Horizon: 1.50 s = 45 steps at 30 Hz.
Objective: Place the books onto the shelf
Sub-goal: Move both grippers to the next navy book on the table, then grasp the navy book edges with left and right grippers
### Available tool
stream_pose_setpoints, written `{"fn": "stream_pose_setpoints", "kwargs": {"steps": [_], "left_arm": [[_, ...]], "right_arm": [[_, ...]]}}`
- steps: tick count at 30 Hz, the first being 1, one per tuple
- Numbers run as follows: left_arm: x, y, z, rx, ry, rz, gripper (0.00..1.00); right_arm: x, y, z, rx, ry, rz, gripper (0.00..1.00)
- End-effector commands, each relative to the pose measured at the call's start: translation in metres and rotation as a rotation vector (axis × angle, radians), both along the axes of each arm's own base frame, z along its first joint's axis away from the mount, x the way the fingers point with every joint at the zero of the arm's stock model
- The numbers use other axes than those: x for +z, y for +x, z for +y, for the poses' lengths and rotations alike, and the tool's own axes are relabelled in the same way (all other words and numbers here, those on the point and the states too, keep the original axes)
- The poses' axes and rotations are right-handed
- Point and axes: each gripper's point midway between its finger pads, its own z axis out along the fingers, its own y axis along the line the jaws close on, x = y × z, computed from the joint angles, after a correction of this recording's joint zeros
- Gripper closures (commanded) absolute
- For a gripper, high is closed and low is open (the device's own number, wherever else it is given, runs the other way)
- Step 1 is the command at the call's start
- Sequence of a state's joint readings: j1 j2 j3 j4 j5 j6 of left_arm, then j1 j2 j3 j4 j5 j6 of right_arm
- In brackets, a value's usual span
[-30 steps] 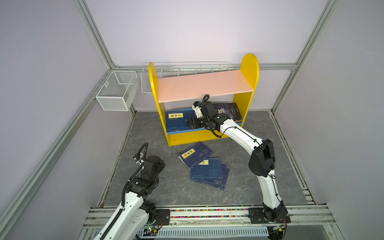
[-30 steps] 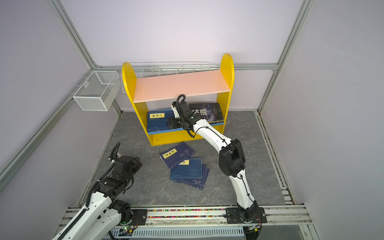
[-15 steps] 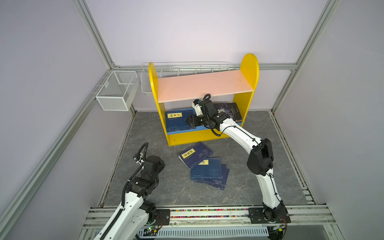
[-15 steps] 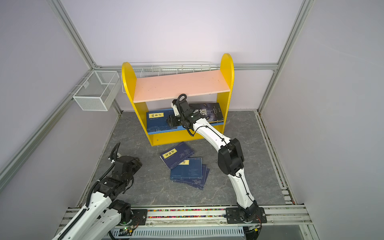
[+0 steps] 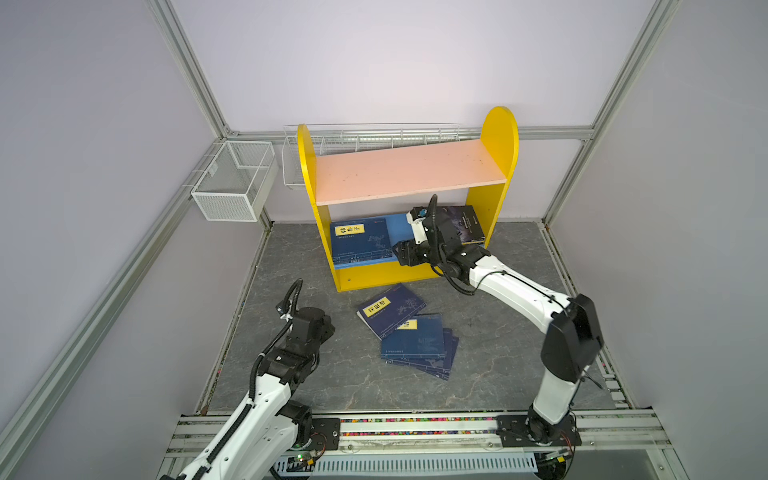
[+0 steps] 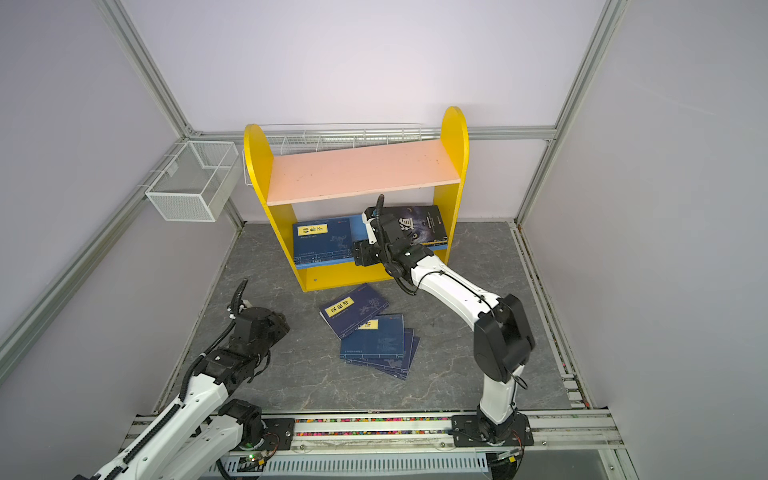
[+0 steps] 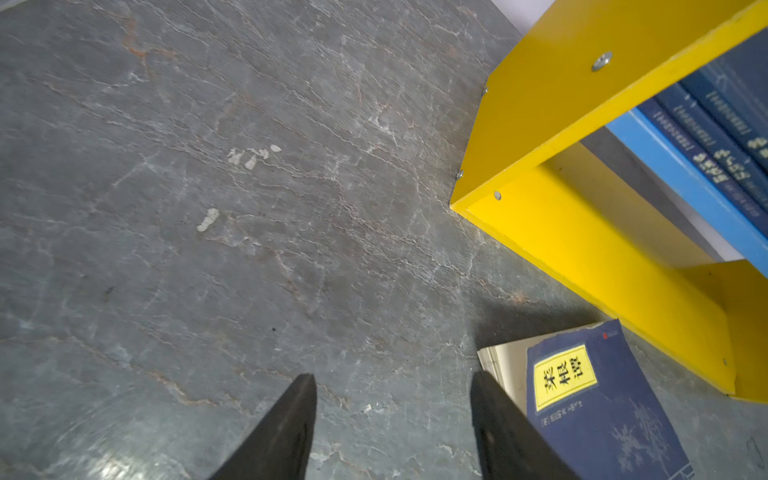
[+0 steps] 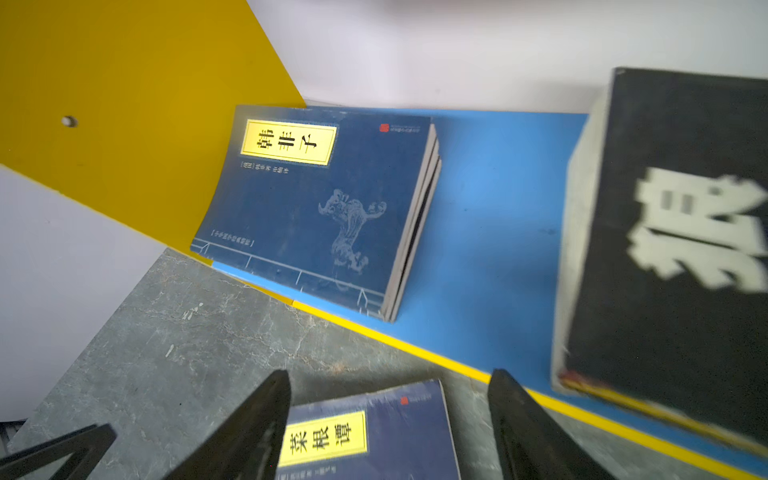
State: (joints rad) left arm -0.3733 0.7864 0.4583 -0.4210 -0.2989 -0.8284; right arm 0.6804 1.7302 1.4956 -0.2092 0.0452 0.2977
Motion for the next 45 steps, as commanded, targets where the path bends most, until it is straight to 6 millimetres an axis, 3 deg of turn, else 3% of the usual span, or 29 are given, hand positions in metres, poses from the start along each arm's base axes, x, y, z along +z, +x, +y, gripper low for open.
{"fn": "stream_pose_setpoints", "kwargs": {"steps": [1,4,8,12,17,25,34,40,45], "left_arm": [[0.015,0.017,-0.025,-0.143,-0.007,-0.045,0.41],[0.011,0.025,-0.045,-0.257,-0.013,-0.035,0.41],[0.004,0.03,-0.075,-0.406,-0.009,-0.013,0.41],[-0.006,0.031,-0.095,-0.497,-0.012,0.011,0.42],[-0.015,0.033,-0.102,-0.529,-0.006,0.033,0.42],[-0.027,0.037,-0.104,-0.542,0.022,0.079,0.44],[-0.036,0.041,-0.11,-0.551,0.061,0.108,0.45],[-0.053,0.043,-0.105,-0.515,0.091,0.158,0.51],[-0.076,0.04,-0.109,-0.533,0.108,0.261,0.55]], "right_arm": [[-0.021,-0.018,-0.022,-0.022,-0.037,0.004,0.22],[-0.064,-0.042,-0.043,-0.04,-0.085,0.105,0.22],[-0.113,-0.064,-0.057,-0.053,-0.109,0.217,0.21],[-0.144,-0.072,-0.057,-0.041,-0.104,0.3,0.22],[-0.172,-0.07,-0.052,-0.044,-0.076,0.397,0.23],[-0.192,-0.063,-0.042,-0.025,0.03,0.49,0.3],[-0.207,-0.065,-0.034,0.005,0.075,0.532,0.47],[-0.205,-0.065,-0.028,0.029,0.102,0.528,0.55],[-0.19,-0.066,-0.022,0.069,0.139,0.496,0.7]]}}
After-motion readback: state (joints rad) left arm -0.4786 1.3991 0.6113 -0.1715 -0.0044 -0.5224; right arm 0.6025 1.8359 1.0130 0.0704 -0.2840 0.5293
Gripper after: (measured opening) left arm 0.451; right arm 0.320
